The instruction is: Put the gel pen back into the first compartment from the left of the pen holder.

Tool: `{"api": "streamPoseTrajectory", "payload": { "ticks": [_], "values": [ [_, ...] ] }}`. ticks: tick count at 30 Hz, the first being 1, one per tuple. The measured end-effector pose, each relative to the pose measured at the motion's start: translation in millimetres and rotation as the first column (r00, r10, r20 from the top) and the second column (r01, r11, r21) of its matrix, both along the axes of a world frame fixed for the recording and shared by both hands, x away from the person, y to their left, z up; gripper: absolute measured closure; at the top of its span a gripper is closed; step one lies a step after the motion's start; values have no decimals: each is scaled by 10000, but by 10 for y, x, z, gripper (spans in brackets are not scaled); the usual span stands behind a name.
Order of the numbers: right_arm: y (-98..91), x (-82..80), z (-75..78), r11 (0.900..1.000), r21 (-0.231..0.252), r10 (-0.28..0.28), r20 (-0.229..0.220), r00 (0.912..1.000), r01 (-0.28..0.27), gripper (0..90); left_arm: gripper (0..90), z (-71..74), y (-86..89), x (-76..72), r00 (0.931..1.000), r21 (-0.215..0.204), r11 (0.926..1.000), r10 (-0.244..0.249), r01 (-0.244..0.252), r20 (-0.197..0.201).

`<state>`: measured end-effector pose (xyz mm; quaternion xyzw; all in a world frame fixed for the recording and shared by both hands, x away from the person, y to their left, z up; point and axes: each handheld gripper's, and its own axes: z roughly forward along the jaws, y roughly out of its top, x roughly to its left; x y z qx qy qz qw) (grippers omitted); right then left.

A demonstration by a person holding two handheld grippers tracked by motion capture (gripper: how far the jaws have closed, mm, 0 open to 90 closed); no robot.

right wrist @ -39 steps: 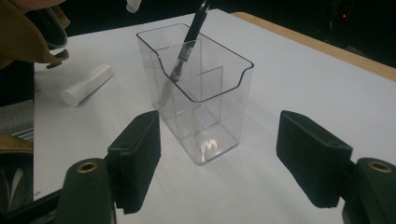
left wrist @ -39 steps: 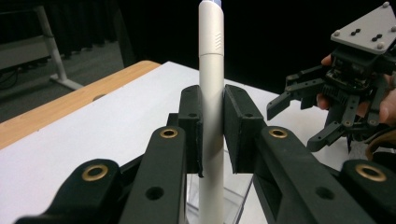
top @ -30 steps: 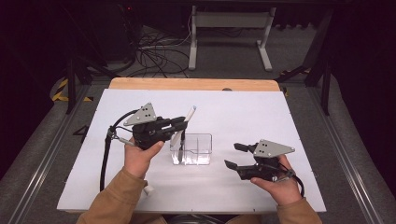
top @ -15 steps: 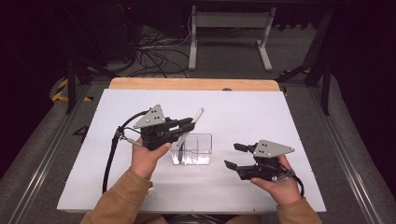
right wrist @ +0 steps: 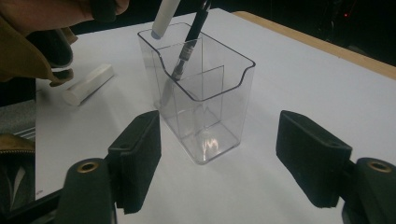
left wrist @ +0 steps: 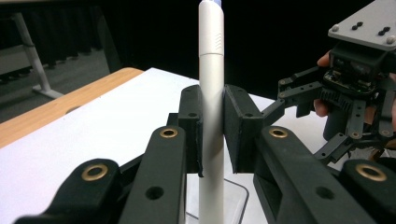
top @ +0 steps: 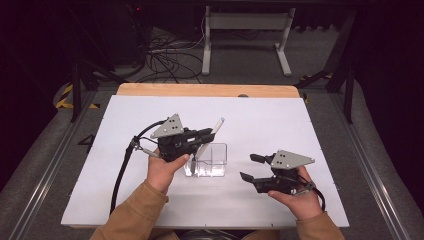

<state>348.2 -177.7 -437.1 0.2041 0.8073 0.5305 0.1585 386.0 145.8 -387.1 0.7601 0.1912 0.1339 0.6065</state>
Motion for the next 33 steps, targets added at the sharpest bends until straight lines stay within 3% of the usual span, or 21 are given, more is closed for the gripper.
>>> {"api": "streamPoseTrajectory", "payload": {
  "ticks": [21,30,33],
  "values": [
    [3,-4,-3,10000,-28,42,-5,10000,-42,317,785,-89,-67,39,9998,-75,9998,-184,184,78],
    [0,-7,2,10000,0,44,11,10000,-44,318,784,-124,-81,54,9997,160,9996,-220,221,-104],
    [-6,-7,7,10000,21,37,22,10000,-37,317,762,-124,-83,38,10000,487,9988,-3,3,-4]
  ]
}}
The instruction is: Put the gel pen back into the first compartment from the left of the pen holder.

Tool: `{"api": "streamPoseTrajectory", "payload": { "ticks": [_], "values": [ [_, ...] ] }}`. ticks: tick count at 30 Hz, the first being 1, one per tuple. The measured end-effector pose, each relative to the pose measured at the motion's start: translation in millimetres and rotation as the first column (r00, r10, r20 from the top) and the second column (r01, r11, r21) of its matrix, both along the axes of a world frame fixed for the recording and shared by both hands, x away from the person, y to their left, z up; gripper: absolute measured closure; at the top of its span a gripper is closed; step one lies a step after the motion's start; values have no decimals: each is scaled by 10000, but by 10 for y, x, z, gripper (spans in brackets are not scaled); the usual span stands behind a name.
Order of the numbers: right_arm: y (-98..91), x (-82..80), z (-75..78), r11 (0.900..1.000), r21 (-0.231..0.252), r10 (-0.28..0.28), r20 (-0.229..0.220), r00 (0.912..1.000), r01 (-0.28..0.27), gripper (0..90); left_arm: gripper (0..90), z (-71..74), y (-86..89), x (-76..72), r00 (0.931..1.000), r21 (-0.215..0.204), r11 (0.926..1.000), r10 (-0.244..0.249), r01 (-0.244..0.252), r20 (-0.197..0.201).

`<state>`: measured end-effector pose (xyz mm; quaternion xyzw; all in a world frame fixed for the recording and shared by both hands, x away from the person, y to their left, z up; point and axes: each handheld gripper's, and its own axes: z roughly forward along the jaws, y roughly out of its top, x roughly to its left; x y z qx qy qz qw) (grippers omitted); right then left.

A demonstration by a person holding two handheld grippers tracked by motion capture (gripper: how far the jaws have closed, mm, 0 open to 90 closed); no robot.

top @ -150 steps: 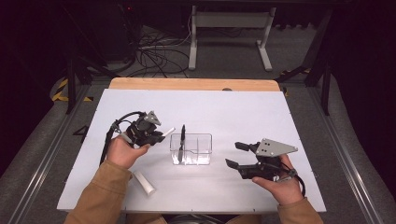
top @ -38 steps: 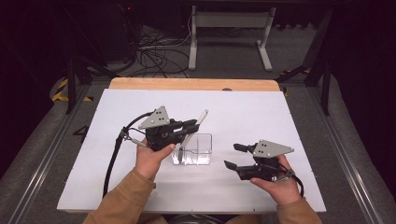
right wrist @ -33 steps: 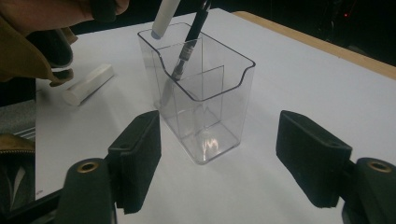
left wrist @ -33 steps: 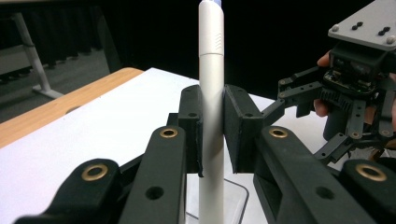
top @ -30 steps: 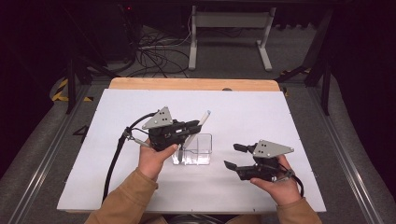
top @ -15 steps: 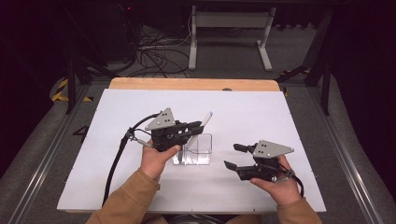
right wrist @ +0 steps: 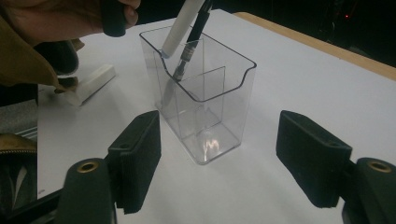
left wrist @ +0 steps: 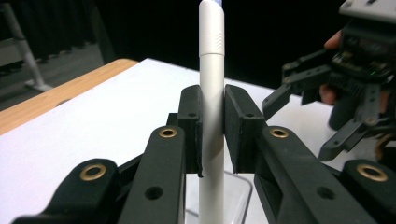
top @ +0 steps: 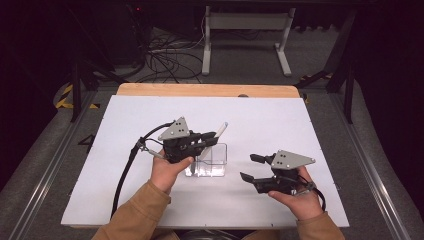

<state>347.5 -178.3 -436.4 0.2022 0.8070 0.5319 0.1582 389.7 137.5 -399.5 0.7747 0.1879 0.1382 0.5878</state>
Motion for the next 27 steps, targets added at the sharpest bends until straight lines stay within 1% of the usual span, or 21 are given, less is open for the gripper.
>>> {"api": "streamPoseTrajectory", "payload": {
  "ticks": [2,3,5,6,7,8,11,14,15,16,20,27],
  "values": [
    [-5,-1,5,10000,33,3,12,10000,-3,317,585,21,9,-37,9990,403,9982,444,-446,48],
    [-8,-1,8,10000,42,-4,20,10000,4,317,519,42,26,-58,9985,470,9974,546,-550,96],
    [-13,-2,9,10000,57,-7,24,10000,7,317,457,95,64,-110,9972,454,9962,736,-741,128],
    [-15,0,8,10000,60,-22,18,10000,22,317,407,128,88,-131,9966,452,9956,808,-816,188],
    [-17,1,7,10000,68,-22,9,10000,22,317,369,158,108,-152,9969,382,9962,780,-783,95],
    [-16,2,6,10000,67,-23,10,10000,23,317,338,189,130,-170,9969,401,9961,785,-786,34],
    [-8,-3,12,10000,76,-3,12,10000,3,317,248,264,210,-220,9964,566,9949,843,-836,-110],
    [-5,-3,21,9999,124,-10,33,10000,9,317,190,310,292,-256,9958,733,9934,901,-888,-154],
    [-5,-2,22,9999,127,-27,27,10000,27,317,178,318,310,-266,9955,728,9933,915,-896,-239],
    [-5,-1,22,9999,132,-42,26,10000,42,317,169,328,334,-273,9955,760,9930,922,-902,-232],
    [0,-2,21,9999,124,-43,19,10000,42,317,158,355,393,-292,9953,796,9924,956,-940,-166],
    [6,-11,25,9999,151,-31,12,10000,31,317,155,369,416,-304,9956,881,9920,920,-900,-189]
  ]
}}
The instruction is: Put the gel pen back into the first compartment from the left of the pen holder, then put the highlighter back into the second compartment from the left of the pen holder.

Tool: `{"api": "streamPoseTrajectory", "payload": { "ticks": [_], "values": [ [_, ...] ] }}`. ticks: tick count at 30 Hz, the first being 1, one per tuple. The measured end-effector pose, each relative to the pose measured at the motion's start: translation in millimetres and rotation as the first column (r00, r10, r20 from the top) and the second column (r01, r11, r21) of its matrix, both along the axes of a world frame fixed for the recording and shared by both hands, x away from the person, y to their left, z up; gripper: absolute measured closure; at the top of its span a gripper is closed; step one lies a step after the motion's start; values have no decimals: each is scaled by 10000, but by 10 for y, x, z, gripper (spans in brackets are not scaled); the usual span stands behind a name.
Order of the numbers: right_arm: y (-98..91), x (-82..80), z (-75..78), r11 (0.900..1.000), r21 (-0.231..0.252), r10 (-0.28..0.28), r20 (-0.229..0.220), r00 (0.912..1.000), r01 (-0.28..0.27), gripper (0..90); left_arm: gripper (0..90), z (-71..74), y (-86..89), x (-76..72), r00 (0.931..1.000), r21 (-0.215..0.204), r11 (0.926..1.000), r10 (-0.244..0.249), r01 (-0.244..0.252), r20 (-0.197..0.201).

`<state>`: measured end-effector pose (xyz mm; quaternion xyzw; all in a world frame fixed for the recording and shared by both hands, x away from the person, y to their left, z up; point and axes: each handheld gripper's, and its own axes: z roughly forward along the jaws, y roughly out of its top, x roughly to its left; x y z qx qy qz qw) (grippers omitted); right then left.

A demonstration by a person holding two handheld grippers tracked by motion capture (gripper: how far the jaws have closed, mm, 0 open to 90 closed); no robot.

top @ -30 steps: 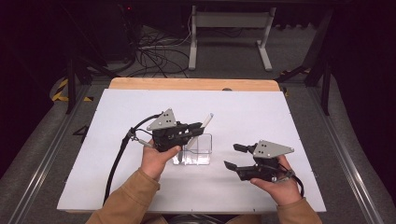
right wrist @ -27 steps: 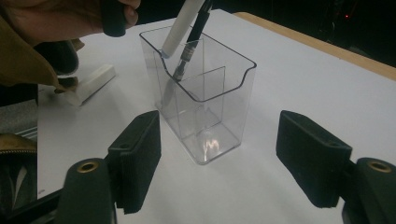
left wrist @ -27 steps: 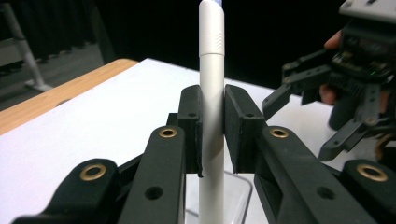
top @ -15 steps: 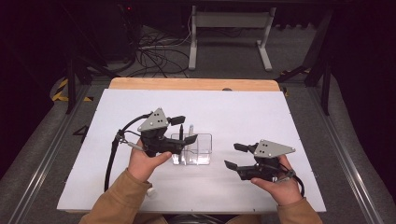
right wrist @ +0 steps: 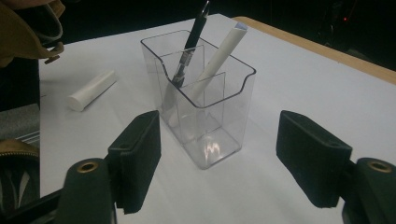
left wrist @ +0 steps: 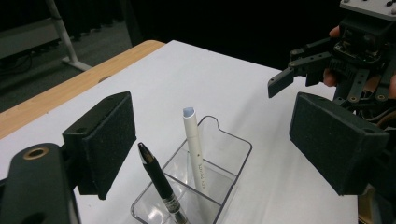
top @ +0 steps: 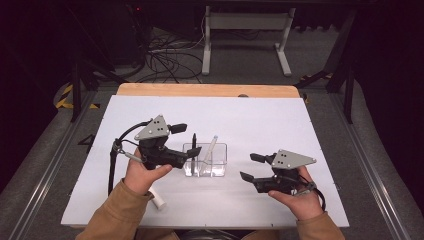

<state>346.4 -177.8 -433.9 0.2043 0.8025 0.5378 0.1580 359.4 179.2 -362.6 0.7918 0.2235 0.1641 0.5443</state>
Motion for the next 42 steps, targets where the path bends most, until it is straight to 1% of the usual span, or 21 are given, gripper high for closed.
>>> {"api": "streamPoseTrajectory", "payload": {
  "ticks": [2,5,8,10,14,19,22,24,30,32,33,35,42],
  "values": [
    [3,-1,-1,10000,-2,2,-8,10000,-2,317,155,4,8,-7,10000,-39,10000,-19,19,-61],
    [17,-6,2,10000,22,19,-19,10000,-19,317,155,18,38,-16,10000,-72,10000,-48,48,-38],
    [34,-20,4,10000,9,45,-10,10000,-45,317,151,33,79,-37,9997,-120,9998,-137,135,-178],
    [43,-23,4,10000,0,56,-14,10000,-56,317,150,41,105,-51,9993,-83,9996,-271,269,-240],
    [54,-27,11,10000,36,29,-31,10000,-29,318,147,54,159,-97,9997,117,9997,-191,193,-173],
    [102,-38,9,10000,5,58,-91,9999,-58,320,143,47,237,-136,9994,142,9997,-185,189,-286],
    [136,-44,9,9999,-68,86,-120,9999,-87,334,147,37,308,-159,9996,161,9999,-37,41,-298],
    [158,-45,12,9999,-70,80,-130,9999,-81,338,148,33,366,-174,9993,105,9999,68,-64,-371],
    [255,-70,23,9998,-92,165,-232,9996,-167,356,152,20,545,-212,9986,43,9994,348,-346,-391],
    [302,-73,29,9996,-63,268,-291,9992,-270,358,153,13,585,-223,9981,22,9991,426,-425,-447],
    [319,-73,31,9995,-49,308,-314,9990,-310,358,154,10,607,-224,9980,38,9988,482,-481,-404],
    [375,-68,35,9991,-55,423,-376,9984,-426,358,156,1,646,-237,9971,-16,9983,574,-576,-504],
    [585,-65,30,9959,-88,895,-528,9946,-901,367,158,-7,730,-253,9959,-20,9971,761,-763,-496]
  ]
}}
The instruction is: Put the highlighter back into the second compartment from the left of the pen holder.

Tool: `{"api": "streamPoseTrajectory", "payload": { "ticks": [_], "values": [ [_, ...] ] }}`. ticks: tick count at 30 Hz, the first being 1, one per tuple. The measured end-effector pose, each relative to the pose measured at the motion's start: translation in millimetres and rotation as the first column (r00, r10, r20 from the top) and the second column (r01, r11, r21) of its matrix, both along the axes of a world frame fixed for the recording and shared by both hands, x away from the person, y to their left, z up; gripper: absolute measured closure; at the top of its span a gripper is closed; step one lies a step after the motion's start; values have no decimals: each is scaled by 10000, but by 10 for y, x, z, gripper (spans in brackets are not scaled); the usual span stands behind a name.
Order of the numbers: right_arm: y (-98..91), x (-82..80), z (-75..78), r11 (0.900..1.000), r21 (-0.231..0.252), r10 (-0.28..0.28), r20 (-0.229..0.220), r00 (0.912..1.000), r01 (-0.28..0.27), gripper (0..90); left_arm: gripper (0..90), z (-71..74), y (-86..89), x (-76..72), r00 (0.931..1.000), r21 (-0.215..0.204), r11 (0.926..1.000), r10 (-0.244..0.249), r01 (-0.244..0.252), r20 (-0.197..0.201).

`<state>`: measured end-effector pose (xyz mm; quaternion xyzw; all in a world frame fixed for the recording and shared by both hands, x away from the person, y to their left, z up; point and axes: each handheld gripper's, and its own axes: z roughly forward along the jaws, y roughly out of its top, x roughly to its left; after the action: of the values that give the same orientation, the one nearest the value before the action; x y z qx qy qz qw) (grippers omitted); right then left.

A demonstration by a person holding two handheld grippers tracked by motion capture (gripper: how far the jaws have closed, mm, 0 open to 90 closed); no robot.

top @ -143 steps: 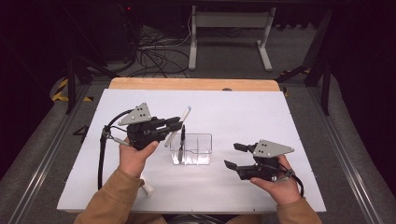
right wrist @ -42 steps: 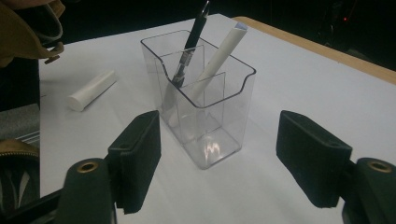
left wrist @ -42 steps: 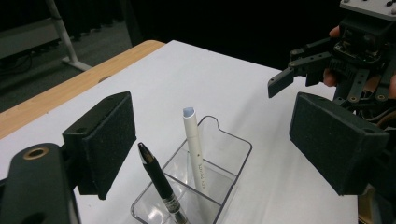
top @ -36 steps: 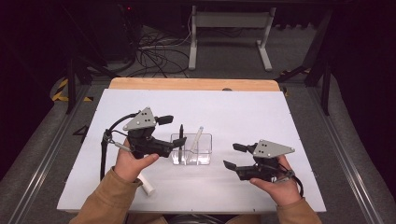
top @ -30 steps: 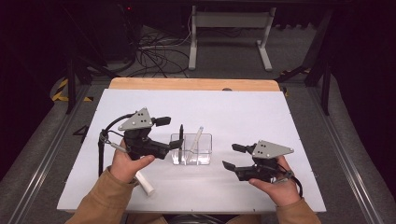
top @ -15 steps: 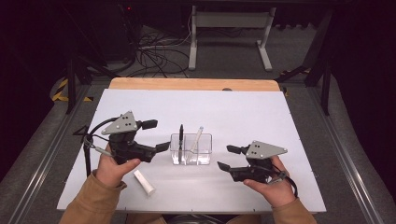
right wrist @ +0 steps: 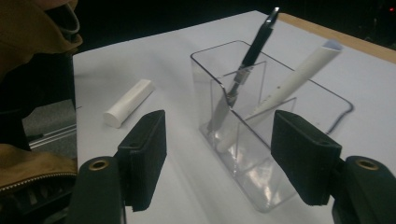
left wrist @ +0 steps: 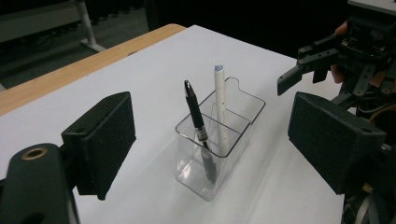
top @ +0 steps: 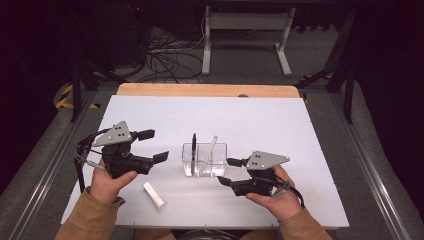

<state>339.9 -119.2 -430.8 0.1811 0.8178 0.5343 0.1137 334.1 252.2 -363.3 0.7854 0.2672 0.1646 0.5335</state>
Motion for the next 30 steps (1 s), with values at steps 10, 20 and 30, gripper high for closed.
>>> {"api": "streamPoseTrajectory", "payload": {
  "ticks": [10,20,30],
  "values": [
    [347,-36,-38,9986,-129,507,-87,9987,-508,368,159,-3,59,9,9999,-89,9999,93,-93,-53],
    [683,-55,-96,9950,-90,995,-219,9948,-997,368,159,-7,106,20,9998,-139,9997,213,-214,-64],
    [962,-62,-195,9902,-151,1384,-389,9896,-1391,367,157,4,145,17,9997,-230,9994,246,-247,-53]
  ]
}}
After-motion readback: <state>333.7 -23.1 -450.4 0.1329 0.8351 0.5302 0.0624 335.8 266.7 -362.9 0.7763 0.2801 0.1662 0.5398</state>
